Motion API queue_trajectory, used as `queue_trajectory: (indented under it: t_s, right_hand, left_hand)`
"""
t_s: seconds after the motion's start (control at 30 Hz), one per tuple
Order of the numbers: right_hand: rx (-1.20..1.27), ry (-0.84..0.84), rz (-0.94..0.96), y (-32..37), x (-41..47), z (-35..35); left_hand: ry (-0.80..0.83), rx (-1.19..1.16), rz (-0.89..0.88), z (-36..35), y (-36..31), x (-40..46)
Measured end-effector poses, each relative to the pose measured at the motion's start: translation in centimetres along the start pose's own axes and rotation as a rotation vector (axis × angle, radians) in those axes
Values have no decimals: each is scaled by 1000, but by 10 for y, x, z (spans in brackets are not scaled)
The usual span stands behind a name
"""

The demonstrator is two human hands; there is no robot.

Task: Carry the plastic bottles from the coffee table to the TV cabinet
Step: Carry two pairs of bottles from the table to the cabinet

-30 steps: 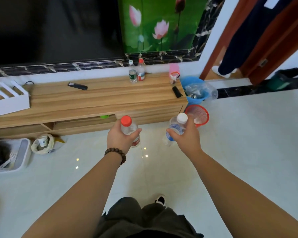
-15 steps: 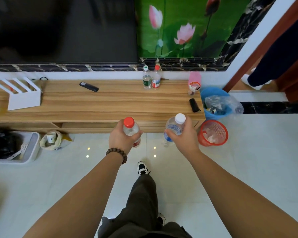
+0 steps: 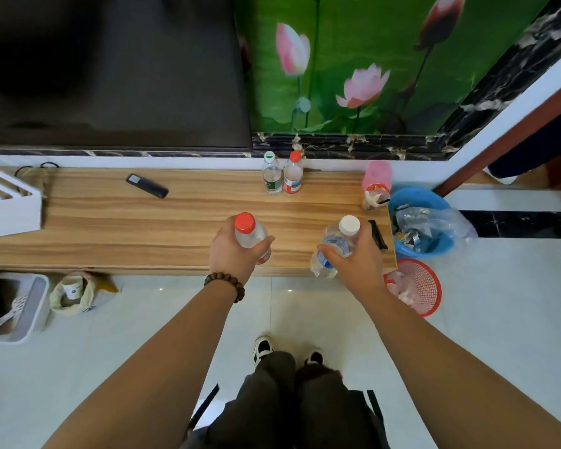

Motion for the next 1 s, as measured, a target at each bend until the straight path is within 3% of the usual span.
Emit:
queue_trajectory:
  t_s: [0.33, 0.63, 0.83, 1.0]
  right_hand:
    - [-47, 64, 96, -99, 146, -84]
    - [24, 50, 318, -168, 245, -176]
    - [95, 57, 429, -176, 267, -194]
    - [74, 15, 471, -185, 269, -196]
  left_hand:
    - [18, 26, -69, -115, 42, 140]
    - [56, 12, -216, -199, 82, 280]
    - [57, -45, -301, -221, 95, 311]
    - [-58, -4, -356, -231, 103, 308]
Point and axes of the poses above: each hand's wrist, its own x-axis towards the middle knuckle, its own z-axis out of the back of the hand, y = z × x, the point moved 5 cm from there along x, towards the middle knuckle, and after that the axes turned 8 degrees about z, right-handed, at the moved point
